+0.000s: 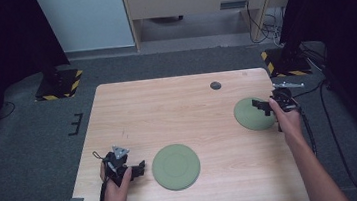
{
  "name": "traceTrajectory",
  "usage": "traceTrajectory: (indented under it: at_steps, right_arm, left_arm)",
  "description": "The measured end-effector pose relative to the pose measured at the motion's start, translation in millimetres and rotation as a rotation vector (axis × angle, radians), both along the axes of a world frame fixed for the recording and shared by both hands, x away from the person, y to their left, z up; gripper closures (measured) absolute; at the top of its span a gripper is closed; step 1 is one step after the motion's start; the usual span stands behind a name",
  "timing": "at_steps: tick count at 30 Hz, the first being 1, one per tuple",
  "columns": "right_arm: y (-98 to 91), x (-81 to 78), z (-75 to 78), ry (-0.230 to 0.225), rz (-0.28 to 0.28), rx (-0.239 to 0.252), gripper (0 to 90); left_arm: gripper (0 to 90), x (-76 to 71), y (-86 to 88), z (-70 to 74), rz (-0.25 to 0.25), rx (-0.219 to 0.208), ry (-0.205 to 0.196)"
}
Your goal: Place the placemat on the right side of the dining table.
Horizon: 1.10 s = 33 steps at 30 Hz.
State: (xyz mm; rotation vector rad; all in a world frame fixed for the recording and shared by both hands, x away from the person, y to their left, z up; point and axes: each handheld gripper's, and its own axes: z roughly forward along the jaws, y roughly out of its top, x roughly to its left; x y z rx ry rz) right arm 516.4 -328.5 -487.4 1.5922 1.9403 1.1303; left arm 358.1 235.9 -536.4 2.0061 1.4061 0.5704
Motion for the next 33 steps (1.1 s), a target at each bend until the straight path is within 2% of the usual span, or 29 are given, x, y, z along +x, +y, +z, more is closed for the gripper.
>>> traceTrajectory:
  at_steps: [5, 8, 12, 21, 33]
  right_arm:
    - [7.4, -3.9, 2.1, -0.022, 0.024, -0.025, 10.8]
    - [16.8, -7.8, 3.2, -0.052, 0.034, -0.072, 10.9]
    - [22.1, -10.8, 3.0, -0.059, 0.045, -0.073, 10.7]
    - [43.4, -23.0, 1.6, -0.072, 0.114, -0.091, 10.6]
    - [60.9, -39.6, 0.1, -0.078, 0.184, -0.081, 10.6]
  left_arm:
    - [0.0, 0.0, 0.0, 0.0, 0.0, 0.0, 0.0]
    - [0.0, 0.0, 0.0, 0.0, 0.0, 0.0, 0.0]
    - [0.0, 0.0, 0.0, 0.0, 0.0, 0.0, 0.0]
    - [0.0, 0.0, 0.0, 0.0, 0.0, 0.0, 0.0]
    - [0.0, 0.0, 0.0, 0.0, 0.0, 0.0, 0.0]
